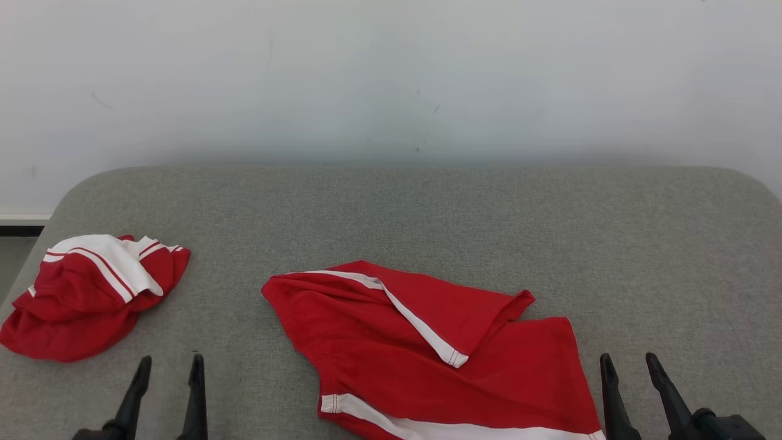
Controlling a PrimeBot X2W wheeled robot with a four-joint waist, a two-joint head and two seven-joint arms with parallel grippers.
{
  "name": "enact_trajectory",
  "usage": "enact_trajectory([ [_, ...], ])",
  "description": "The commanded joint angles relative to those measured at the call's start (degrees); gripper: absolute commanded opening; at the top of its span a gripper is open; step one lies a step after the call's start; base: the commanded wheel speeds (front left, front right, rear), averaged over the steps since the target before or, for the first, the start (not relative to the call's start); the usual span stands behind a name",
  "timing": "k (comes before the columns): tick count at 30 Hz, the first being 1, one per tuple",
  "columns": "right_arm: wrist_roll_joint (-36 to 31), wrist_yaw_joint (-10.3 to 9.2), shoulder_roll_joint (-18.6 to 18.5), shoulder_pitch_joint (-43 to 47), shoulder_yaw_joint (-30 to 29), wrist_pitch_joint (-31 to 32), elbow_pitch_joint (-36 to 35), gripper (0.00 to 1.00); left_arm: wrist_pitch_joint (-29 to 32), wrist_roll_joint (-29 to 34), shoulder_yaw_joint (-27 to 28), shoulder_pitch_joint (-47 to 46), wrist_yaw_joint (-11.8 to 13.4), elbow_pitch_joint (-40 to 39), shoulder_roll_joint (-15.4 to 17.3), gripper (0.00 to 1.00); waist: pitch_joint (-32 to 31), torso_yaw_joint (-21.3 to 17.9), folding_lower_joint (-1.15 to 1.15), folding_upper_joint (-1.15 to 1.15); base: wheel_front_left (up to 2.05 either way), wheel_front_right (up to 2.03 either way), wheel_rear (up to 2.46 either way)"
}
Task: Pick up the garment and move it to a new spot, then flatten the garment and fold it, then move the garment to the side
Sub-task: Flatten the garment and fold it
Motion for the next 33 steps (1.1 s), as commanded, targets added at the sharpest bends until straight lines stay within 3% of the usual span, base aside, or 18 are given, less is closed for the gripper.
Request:
enact_trajectory([
  [1,-0.31,-0.14,0.11,0.65,-0.04,-0.02,-0.43,1.0,-0.05,0.61,0.12,0.68,-0.11,0.01,-0.2,1.0,0.0,-0.02,0.01,0.0,0.0,0.0,0.0],
  [26,-2.4,-0.14,1.07,1.55,0.82,-0.02,-2.58,1.0,-0.05,3.17,0.77,-0.49,-2.52,2.33,-1.86,1.0,0.47,-0.46,0.01,0.0,0.0,0.0,0.0],
  [33,-2.43,-0.14,0.2,1.57,0.58,-0.02,-0.84,1.0,-0.05,3.28,-2.95,-0.77,-2.94,4.46,-1.32,1.0,0.74,-0.71,0.01,0.0,0.0,0.0,0.0],
])
